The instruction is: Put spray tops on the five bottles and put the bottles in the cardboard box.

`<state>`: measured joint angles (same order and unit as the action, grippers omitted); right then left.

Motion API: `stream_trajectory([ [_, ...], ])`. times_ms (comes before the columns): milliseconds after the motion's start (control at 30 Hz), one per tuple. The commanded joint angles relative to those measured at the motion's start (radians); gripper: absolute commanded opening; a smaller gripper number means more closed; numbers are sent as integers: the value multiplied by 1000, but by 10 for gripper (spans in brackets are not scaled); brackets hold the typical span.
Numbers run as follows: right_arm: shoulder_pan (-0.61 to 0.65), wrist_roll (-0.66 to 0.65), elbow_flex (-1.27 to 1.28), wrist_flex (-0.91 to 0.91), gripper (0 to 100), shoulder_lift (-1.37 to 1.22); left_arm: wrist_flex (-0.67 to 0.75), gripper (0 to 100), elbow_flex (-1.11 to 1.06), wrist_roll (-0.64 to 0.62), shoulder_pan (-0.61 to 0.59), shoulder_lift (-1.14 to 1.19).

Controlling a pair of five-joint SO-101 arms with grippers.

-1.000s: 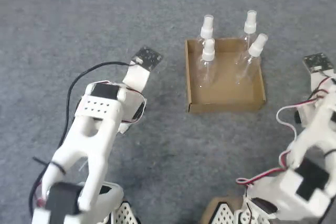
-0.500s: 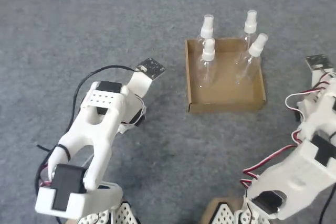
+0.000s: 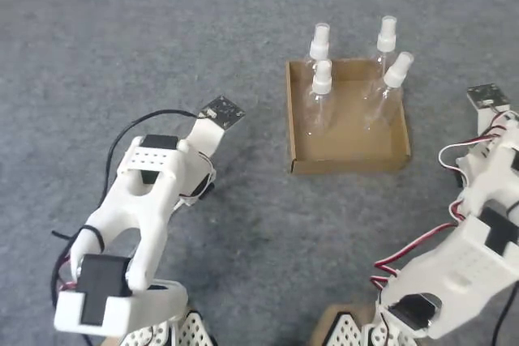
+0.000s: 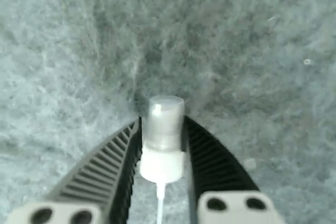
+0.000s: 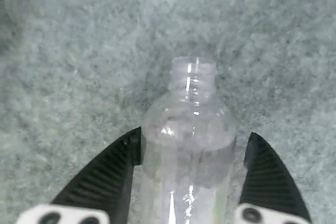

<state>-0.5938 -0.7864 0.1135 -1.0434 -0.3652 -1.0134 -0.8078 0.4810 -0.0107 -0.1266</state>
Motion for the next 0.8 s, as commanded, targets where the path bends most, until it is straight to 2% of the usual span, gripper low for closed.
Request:
stream_trajectory([
  [0,12,-14,-43,-41,243,27,23,35,-18,8,2,-9],
  [133,10,-9,-100,-111,245,24,92,27,-87,3,2,-11],
  [267,8,-14,-137,-163,246,21,69,32,-84,2,2,-11],
  [467,10,-15,-143,-193,246,22,37,124,-88,8,-2,-9],
  [667,7,-15,-137,-194,246,18,37,92,-104,8,0,-11],
  [767,5,-15,-138,-194,246,19,41,17,-96,2,-3,-23],
])
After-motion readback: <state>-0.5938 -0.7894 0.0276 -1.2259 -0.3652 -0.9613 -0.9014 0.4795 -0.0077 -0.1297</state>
